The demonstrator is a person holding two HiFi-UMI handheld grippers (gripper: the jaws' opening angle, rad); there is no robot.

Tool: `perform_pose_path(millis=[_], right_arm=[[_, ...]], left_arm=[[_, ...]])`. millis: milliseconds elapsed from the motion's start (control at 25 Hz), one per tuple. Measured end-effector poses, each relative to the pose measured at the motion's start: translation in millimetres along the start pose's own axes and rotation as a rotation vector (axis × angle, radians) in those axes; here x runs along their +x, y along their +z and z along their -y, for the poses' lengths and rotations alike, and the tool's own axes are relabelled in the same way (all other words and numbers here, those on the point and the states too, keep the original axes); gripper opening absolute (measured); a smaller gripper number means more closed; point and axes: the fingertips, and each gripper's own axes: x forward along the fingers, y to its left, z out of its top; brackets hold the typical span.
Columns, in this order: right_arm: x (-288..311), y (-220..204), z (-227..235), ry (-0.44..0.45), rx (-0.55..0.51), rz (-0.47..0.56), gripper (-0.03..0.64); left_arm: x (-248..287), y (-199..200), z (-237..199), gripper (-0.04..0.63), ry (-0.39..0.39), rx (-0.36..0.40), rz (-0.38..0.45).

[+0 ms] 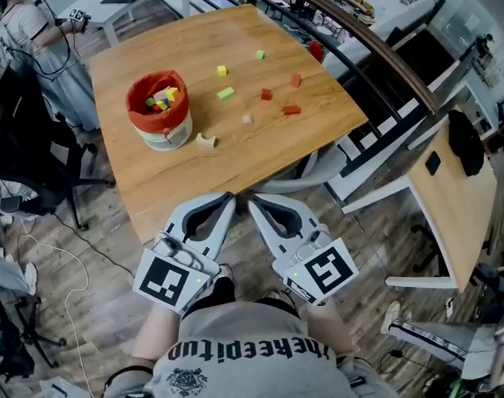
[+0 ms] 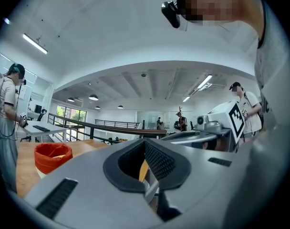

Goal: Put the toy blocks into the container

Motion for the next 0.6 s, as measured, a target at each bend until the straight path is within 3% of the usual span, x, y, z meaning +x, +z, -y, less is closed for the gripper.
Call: perform_pose_path(millis=[320,600], right_arm=[[23,3,-5,-0.053,0.044,0.027,0.011],[31,-3,4,-0.106,0.055,-0.016,0.012]], left_arm=[[-8,-3,-27,0.014,-0.045,0.003,0.012],[-3,-11,-34,0.014,-0.079,-0.026,0.004]])
